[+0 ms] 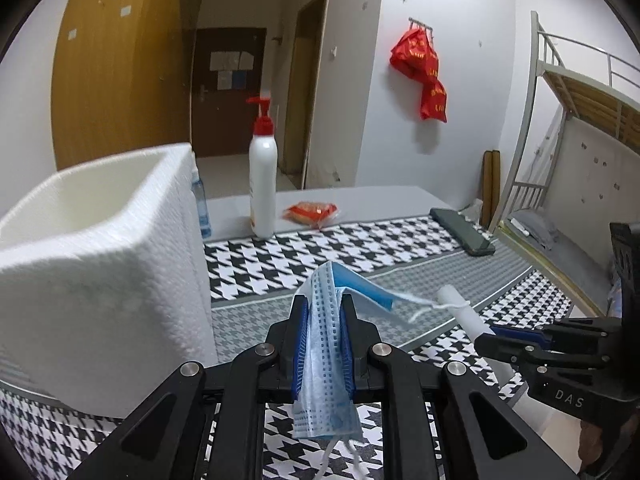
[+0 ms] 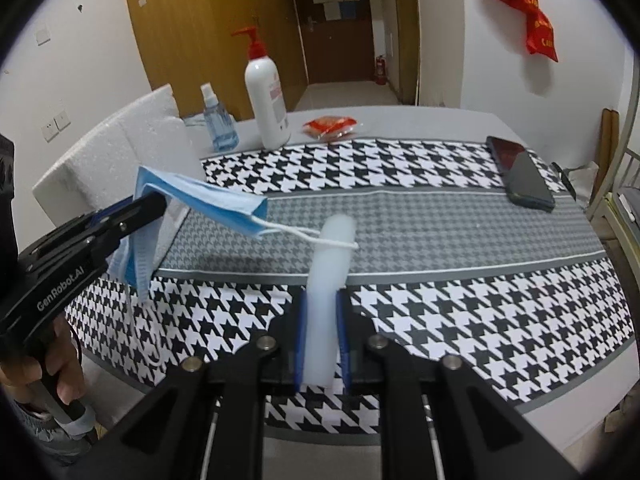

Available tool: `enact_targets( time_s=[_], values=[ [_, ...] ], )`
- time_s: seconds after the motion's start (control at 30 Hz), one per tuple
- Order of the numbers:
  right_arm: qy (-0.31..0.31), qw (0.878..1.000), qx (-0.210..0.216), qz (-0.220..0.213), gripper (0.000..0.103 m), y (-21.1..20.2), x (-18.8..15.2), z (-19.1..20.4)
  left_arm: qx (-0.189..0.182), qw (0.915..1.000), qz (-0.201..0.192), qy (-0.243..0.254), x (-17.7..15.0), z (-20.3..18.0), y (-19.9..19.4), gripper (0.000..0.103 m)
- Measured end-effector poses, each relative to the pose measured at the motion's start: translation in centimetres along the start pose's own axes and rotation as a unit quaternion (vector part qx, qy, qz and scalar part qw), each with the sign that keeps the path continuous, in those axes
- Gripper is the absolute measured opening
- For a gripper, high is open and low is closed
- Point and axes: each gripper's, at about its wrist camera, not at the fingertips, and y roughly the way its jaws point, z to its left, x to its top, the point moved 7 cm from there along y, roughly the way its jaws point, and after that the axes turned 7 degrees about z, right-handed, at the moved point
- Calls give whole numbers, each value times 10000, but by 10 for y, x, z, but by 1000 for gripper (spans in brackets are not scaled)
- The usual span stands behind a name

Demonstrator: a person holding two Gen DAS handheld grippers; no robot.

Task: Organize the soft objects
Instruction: 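Lift the foam tube with the right gripper while the left gripper holds the mask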

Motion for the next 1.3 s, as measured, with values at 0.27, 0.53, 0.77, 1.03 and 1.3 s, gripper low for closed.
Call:
enact_targets(
  time_s=[0.27, 0.53, 0.77, 1.03, 1.3],
  values=[
    [-155, 9997, 90, -163, 17, -17, -7, 7, 371, 9986, -363, 30, 19, 8, -23, 16],
    [-331, 9978, 487, -306, 17, -39, -18, 20, 445, 9986, -261, 68, 24, 9, -15, 16],
    [-355, 9976, 486, -356, 17, -43, -17, 16, -331, 9974, 307, 566, 2, -25, 8, 18],
    [-270, 9976, 544, -325, 17, -39, -19, 10, -914, 9898, 834, 706, -21, -52, 28, 62],
    [-291, 9971, 623, -311, 17, -37, -23, 9, -933, 9870, 1285, 241, -28, -50, 55, 62]
  ],
)
